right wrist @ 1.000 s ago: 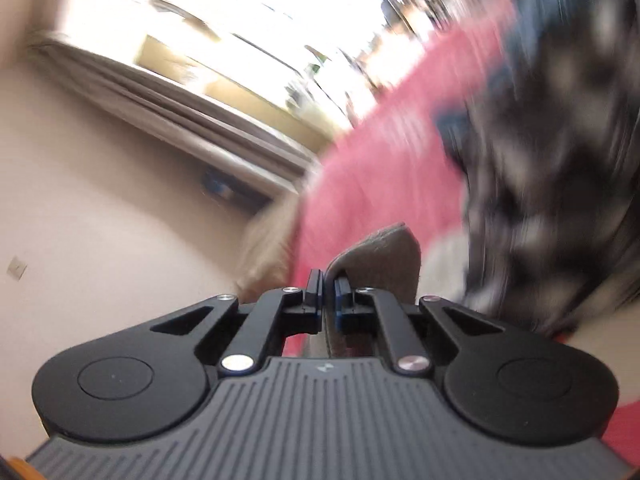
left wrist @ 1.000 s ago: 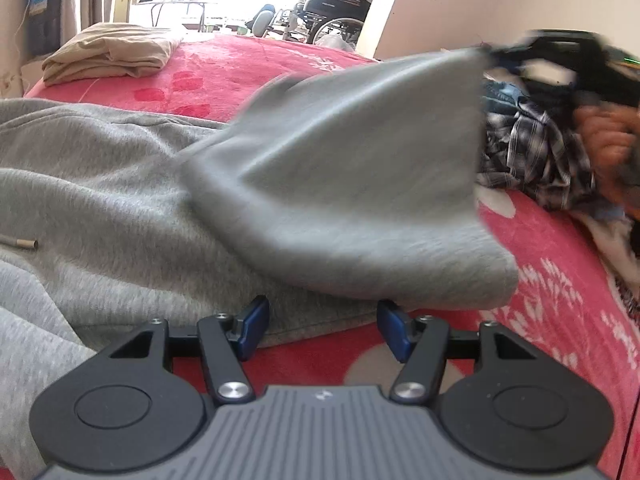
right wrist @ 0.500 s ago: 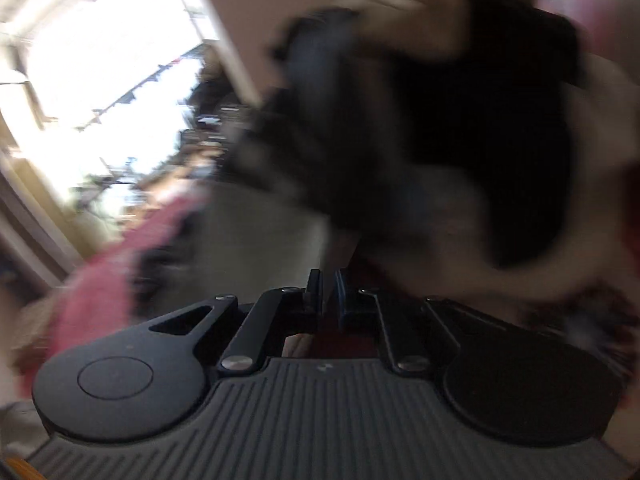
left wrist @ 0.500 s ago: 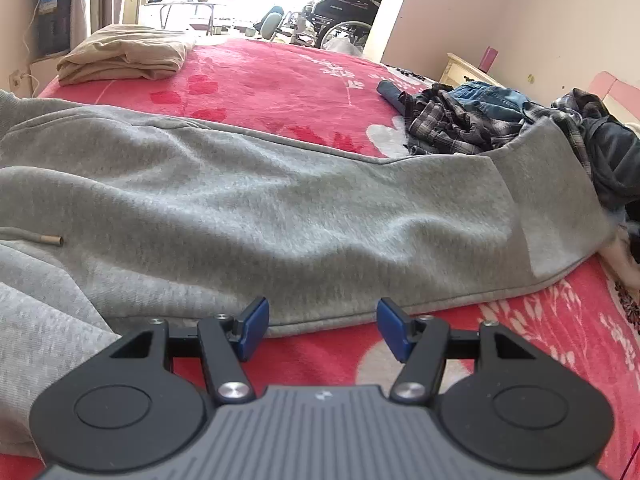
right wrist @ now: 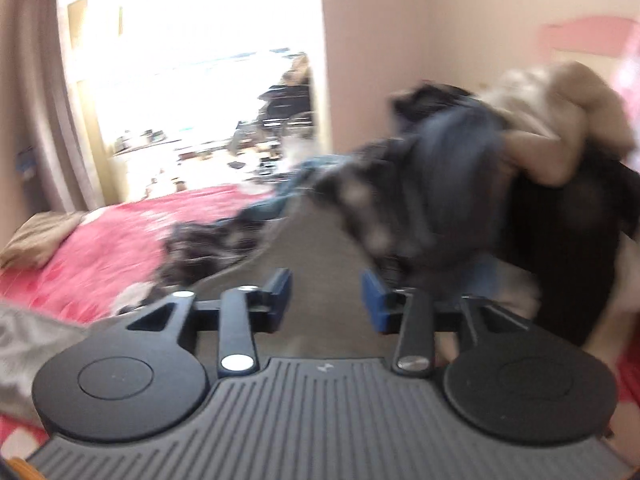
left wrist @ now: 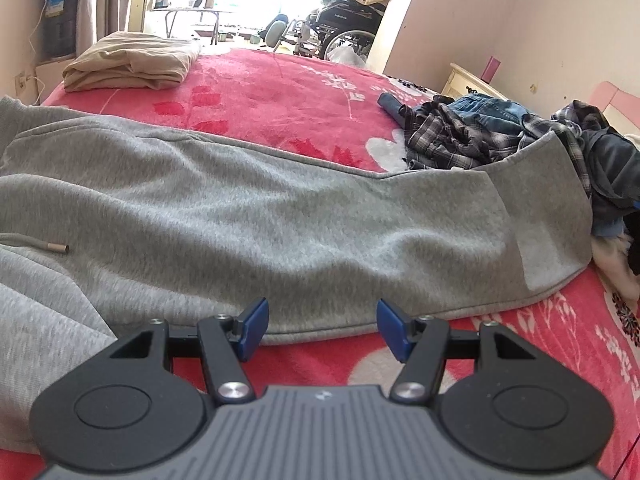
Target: Fold clothes
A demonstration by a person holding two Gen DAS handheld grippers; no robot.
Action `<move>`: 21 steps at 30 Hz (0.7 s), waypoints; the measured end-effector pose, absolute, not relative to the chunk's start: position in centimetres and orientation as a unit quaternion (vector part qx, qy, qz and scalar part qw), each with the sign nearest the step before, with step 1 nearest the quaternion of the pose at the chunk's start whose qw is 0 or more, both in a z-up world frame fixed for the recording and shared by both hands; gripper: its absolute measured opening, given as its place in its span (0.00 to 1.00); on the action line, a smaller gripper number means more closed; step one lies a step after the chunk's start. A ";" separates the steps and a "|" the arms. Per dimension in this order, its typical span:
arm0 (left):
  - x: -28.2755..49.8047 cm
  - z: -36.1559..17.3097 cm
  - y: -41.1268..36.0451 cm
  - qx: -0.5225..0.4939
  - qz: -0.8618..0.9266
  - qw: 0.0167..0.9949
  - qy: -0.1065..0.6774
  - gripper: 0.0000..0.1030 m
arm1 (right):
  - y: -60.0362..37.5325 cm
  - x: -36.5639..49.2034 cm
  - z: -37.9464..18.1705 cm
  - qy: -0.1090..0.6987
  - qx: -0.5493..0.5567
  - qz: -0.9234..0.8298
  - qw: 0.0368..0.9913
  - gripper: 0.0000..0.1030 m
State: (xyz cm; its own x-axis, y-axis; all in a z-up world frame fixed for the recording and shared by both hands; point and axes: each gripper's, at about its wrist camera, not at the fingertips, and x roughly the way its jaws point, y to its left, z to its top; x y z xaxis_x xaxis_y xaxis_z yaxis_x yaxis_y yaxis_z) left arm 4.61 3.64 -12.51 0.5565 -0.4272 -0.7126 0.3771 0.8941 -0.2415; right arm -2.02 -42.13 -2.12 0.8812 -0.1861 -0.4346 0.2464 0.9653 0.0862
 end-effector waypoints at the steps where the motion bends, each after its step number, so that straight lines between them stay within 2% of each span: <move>1: 4.7 -12.6 3.6 -0.027 -0.226 0.883 0.411 0.59 | -41.7 -1.1 -2.0 0.223 0.066 -0.096 0.968 0.49; 14: 6.4 -11.7 6.1 -0.046 -0.185 0.895 0.402 0.59 | -29.7 9.6 -1.6 0.312 0.003 0.164 0.936 0.50; 21: 7.3 -10.1 10.9 -0.058 -0.141 0.912 0.381 0.60 | -20.8 18.4 -3.5 0.401 0.038 0.313 0.860 0.54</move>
State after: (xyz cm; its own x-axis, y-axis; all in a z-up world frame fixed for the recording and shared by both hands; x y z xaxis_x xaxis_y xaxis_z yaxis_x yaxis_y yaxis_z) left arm 7.34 10.88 -10.14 0.6701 -0.3018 -0.6782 0.2139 0.9534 -0.2128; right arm 18.42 -20.83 -3.53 0.4815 0.5690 -0.6666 -0.5083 0.8009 0.3165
